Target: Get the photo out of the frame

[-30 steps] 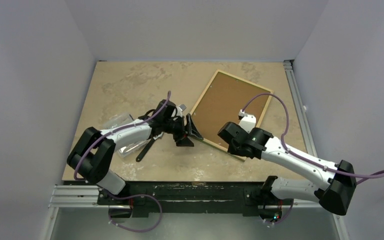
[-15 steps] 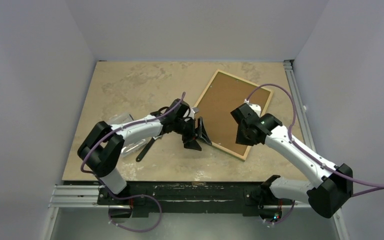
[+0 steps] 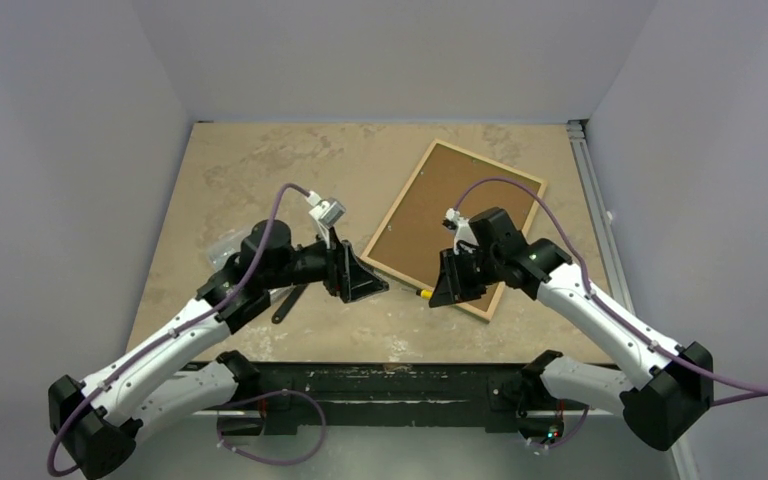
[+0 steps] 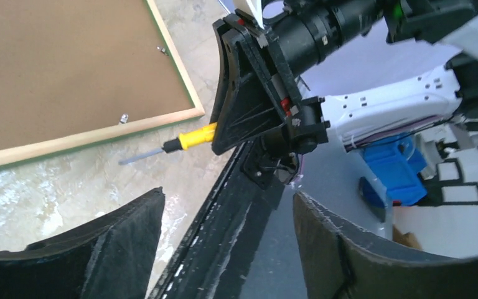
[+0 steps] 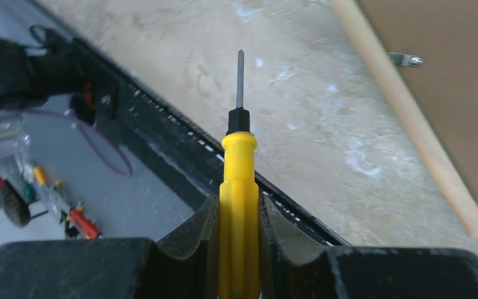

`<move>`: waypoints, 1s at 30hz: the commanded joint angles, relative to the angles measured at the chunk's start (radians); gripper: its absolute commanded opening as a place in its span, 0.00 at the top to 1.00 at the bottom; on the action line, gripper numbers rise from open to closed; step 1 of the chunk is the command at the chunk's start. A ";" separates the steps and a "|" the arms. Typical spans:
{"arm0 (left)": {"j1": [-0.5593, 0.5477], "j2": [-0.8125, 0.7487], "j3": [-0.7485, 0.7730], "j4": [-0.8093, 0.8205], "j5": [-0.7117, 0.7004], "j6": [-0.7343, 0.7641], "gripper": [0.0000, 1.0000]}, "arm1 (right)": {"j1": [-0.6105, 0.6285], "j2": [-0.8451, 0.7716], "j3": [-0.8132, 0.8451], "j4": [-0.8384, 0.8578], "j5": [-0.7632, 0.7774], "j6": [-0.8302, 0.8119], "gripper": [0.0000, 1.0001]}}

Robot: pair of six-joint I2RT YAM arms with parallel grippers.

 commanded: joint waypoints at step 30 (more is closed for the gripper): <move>-0.413 0.038 0.032 -0.154 -0.120 0.967 0.83 | 0.178 -0.072 -0.065 0.500 -0.487 0.059 1.00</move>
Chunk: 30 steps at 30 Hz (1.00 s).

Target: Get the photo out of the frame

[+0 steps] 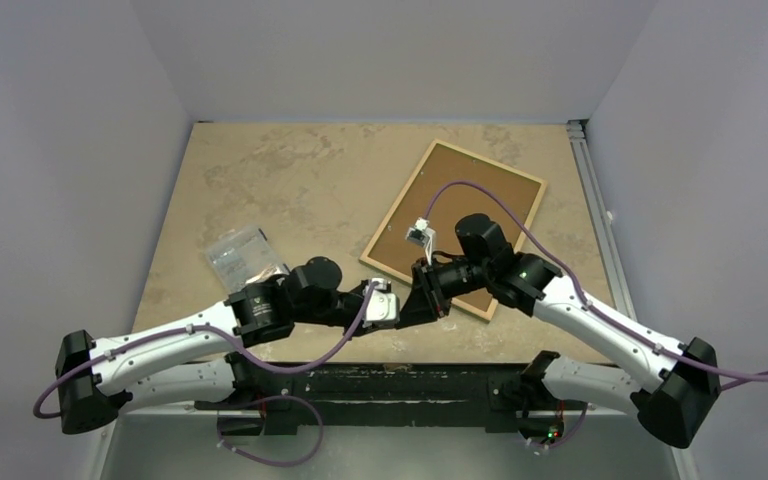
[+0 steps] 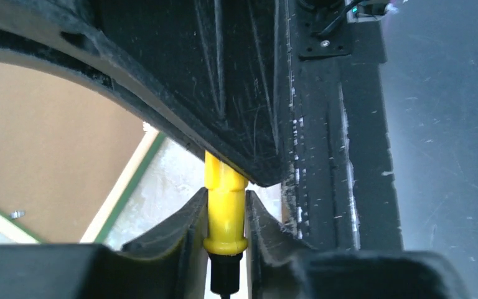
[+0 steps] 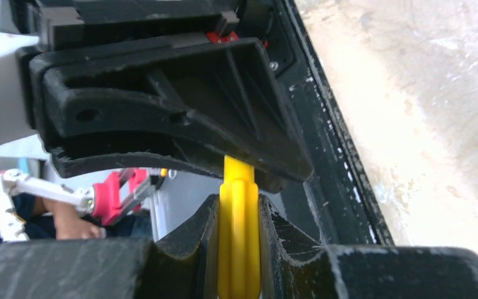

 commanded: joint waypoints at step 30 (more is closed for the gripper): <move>0.076 -0.081 -0.007 0.135 -0.424 -0.384 1.00 | 0.351 -0.101 -0.230 0.640 1.290 0.634 0.32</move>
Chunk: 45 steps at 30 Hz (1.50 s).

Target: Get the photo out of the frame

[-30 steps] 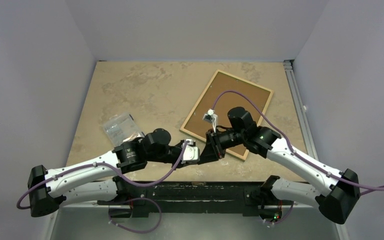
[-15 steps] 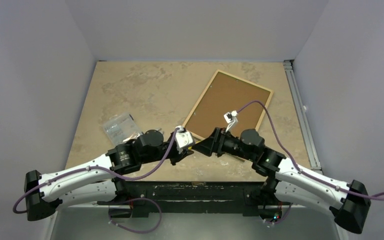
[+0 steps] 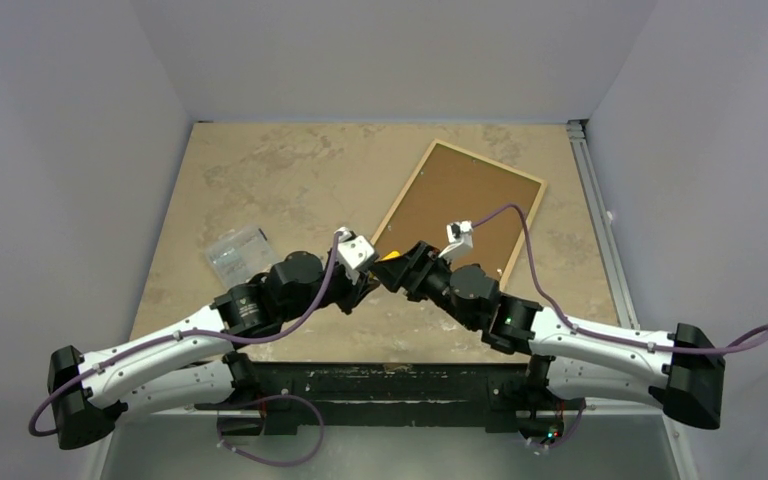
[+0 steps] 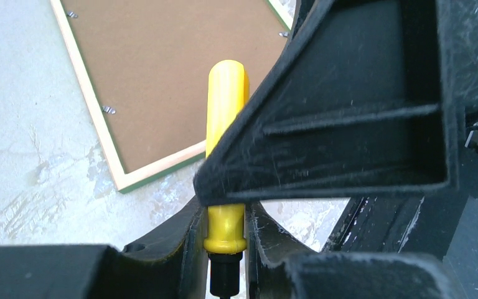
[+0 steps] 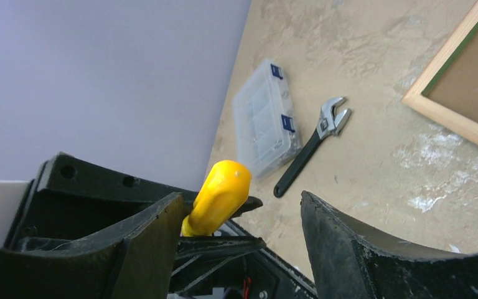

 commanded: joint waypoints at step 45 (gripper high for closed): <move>0.233 0.660 0.100 0.252 0.307 -1.223 0.32 | -0.998 0.343 0.469 -0.685 -0.028 -0.768 1.00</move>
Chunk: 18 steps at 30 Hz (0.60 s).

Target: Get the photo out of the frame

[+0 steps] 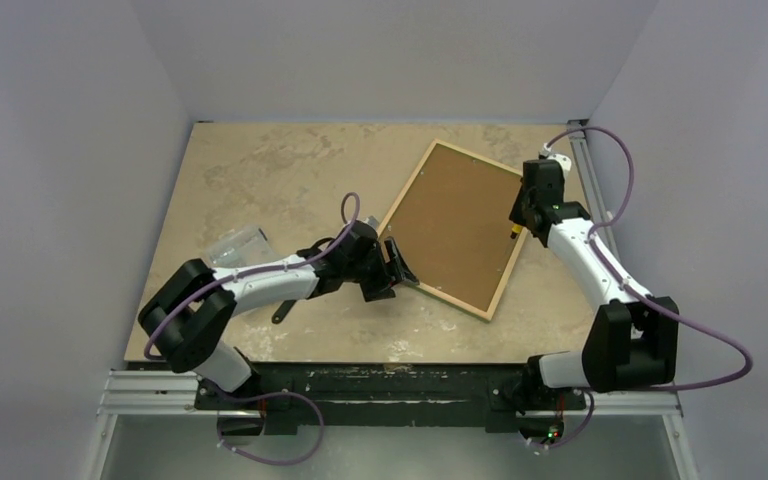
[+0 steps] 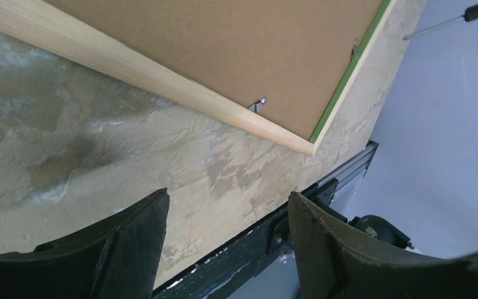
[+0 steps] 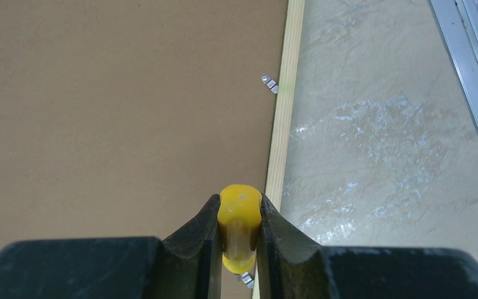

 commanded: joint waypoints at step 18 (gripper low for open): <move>-0.041 0.214 0.053 0.178 -0.148 -0.186 0.49 | -0.011 0.071 -0.088 0.205 -0.018 -0.130 1.00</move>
